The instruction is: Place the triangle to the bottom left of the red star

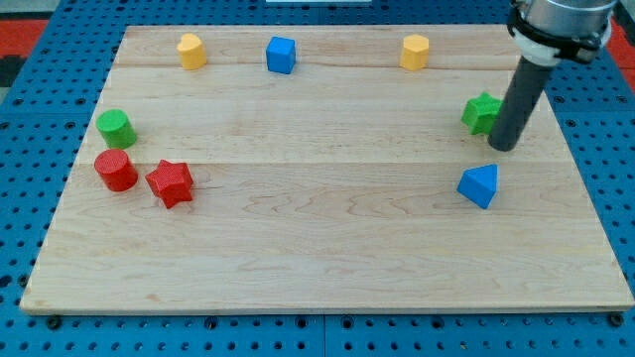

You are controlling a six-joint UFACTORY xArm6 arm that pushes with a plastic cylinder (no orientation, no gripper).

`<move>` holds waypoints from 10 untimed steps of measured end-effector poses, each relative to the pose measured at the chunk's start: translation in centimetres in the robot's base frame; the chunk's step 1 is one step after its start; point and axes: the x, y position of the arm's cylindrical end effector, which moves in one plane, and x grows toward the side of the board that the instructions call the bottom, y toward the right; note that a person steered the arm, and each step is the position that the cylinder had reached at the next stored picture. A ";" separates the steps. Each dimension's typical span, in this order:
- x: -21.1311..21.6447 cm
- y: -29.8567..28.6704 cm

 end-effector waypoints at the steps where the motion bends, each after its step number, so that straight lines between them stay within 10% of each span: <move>1: 3.2 3.9; 4: 8.5 -7.8; 6: 7.6 -27.0; 8: 7.7 -22.3; 10: 11.4 -32.3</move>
